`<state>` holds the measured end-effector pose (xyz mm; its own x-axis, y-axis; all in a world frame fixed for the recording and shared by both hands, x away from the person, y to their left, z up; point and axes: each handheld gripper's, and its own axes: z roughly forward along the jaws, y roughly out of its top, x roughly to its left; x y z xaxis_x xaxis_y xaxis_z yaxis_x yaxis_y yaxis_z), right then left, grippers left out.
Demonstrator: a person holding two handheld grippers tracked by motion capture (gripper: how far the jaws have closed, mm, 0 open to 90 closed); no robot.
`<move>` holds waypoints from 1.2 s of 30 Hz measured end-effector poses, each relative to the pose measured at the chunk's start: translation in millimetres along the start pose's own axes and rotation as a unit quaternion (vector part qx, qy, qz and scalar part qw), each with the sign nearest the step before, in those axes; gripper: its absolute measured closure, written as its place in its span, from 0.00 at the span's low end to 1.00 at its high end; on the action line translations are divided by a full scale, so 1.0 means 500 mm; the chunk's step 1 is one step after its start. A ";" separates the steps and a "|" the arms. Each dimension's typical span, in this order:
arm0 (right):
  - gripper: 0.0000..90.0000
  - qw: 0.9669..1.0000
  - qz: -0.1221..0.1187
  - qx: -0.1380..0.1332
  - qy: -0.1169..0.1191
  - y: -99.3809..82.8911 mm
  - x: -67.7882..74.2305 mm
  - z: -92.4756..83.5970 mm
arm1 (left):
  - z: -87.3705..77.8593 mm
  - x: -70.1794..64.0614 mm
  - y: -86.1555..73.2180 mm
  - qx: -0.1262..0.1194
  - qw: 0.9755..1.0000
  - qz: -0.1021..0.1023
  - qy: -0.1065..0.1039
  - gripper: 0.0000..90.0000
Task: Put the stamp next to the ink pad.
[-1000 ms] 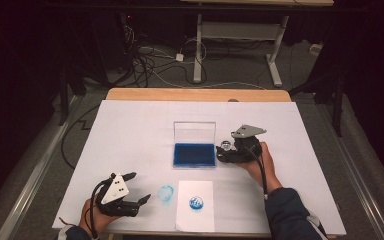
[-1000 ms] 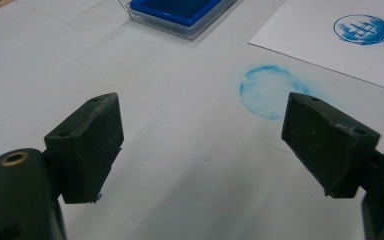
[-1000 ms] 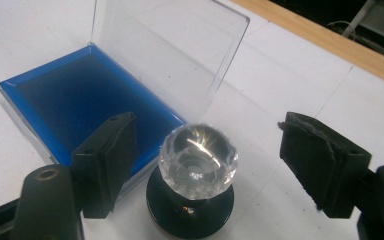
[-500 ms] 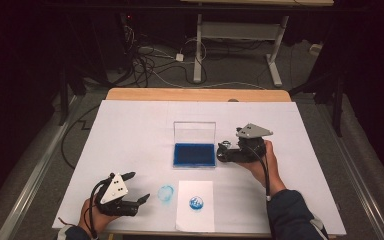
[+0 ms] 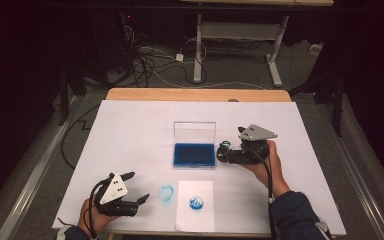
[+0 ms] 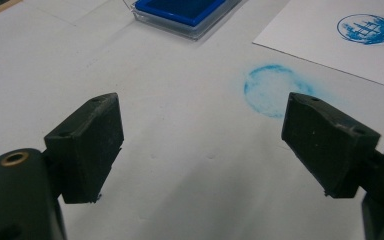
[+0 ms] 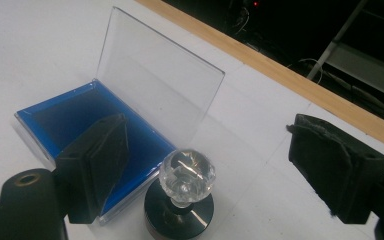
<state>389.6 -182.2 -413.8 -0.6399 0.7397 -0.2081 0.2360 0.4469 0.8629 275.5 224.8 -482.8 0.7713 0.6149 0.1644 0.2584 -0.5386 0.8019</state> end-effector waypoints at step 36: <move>0.18 0.995 -0.078 -0.050 0.020 0.012 0.047 -0.117 | 0.001 -0.004 0.003 0.004 1.000 0.009 0.002 0.18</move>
<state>333.2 -191.5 -386.7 -0.6921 0.6435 -0.3269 0.0588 0.5017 0.8630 274.6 222.6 -482.3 0.7736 0.6070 0.1817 0.2484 -0.5543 0.7944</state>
